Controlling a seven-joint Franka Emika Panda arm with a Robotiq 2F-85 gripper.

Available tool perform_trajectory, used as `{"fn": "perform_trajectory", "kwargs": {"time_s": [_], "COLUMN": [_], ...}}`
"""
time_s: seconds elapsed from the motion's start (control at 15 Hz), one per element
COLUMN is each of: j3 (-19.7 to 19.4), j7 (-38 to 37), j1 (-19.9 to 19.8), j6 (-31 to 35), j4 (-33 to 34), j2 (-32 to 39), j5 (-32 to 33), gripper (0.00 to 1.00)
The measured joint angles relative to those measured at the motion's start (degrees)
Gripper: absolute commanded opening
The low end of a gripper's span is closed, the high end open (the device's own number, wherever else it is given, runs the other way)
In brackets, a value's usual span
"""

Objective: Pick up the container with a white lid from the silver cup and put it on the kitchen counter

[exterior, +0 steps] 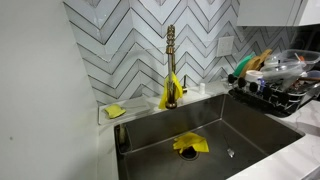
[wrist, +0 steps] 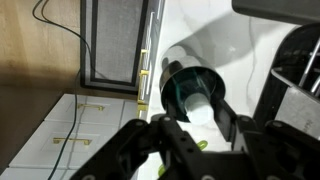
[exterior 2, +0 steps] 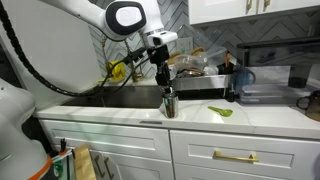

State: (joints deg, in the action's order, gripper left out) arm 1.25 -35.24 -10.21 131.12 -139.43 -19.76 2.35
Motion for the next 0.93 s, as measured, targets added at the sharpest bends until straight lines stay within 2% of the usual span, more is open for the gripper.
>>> {"fn": "perform_trajectory", "kwargs": {"time_s": [0.13, 0.2, 0.47, 0.93], "j3": [-0.01, -0.01, -0.09, -0.15], "j7": [0.37, 0.43, 0.52, 0.57], "j1": [0.00, 0.00, 0.00, 0.00], "j6": [0.00, 0.00, 0.00, -0.05], "j4": [0.00, 0.01, 0.03, 0.56], "j2": [0.06, 0.09, 0.10, 0.11], "j5": [0.00, 0.00, 0.00, 0.00], "gripper": [0.09, 0.12, 0.07, 0.07]}}
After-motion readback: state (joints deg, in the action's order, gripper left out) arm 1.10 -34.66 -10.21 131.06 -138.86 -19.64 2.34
